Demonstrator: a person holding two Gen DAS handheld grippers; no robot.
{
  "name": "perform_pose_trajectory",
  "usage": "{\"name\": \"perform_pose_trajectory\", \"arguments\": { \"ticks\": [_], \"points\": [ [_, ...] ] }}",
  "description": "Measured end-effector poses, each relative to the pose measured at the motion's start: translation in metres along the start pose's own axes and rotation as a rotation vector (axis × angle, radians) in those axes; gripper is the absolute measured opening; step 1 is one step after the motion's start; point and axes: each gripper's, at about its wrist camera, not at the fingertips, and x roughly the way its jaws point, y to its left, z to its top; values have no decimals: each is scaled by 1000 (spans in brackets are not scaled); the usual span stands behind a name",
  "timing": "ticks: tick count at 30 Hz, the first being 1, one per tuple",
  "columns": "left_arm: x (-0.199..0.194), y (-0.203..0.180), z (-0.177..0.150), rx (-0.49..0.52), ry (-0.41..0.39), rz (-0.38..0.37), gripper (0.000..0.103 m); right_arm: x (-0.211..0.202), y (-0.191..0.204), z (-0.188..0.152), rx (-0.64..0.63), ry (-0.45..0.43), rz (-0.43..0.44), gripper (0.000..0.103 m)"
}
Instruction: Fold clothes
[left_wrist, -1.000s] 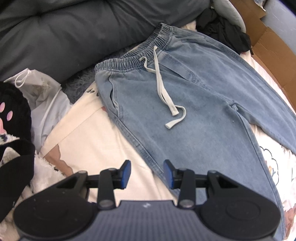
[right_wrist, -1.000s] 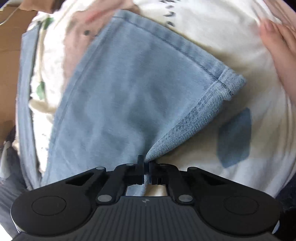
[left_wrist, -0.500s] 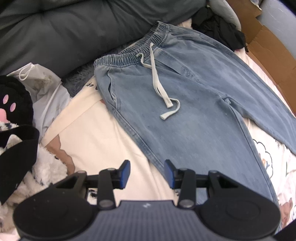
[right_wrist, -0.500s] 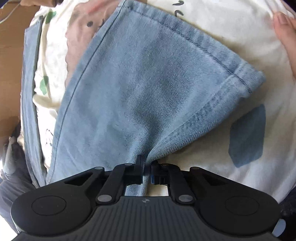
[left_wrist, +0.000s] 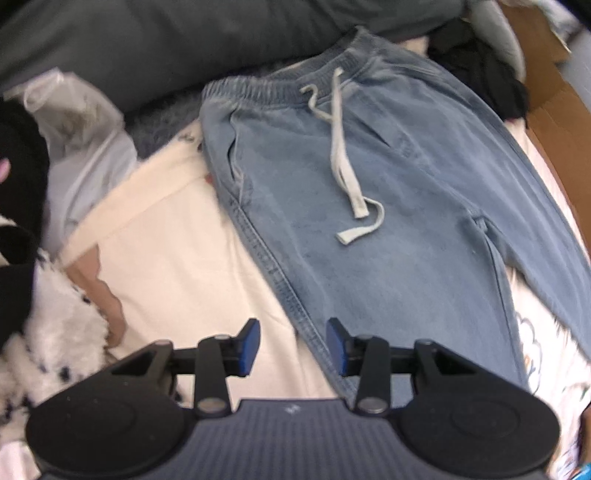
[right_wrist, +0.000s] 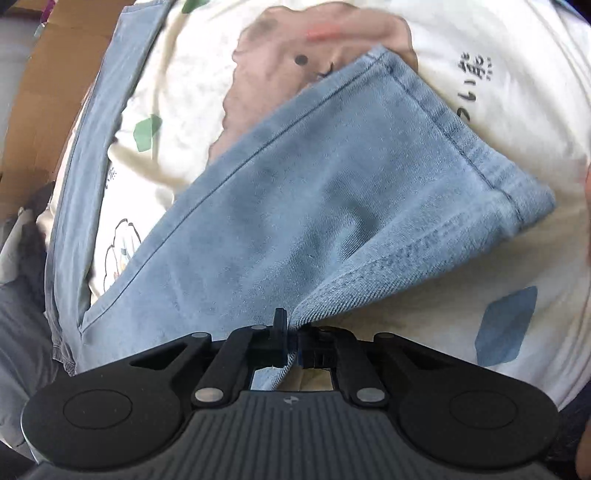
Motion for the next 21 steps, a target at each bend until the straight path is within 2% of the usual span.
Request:
{"name": "perform_pose_trajectory", "arguments": {
  "ticks": [4, 11, 17, 21],
  "points": [
    [15, 8, 10, -69, 13, -27, 41, -6, 7, 2, -11, -16, -22, 3],
    [50, 19, 16, -191, 69, -86, 37, -23, 18, 1, -17, -63, 2, 2],
    [74, 16, -3, -258, 107, -120, 40, -32, 25, 0, -15, -83, -9, 2],
    [86, 14, -18, -337, 123, -186, 40, -33, 30, 1, -24, -89, -12, 2]
  ]
}}
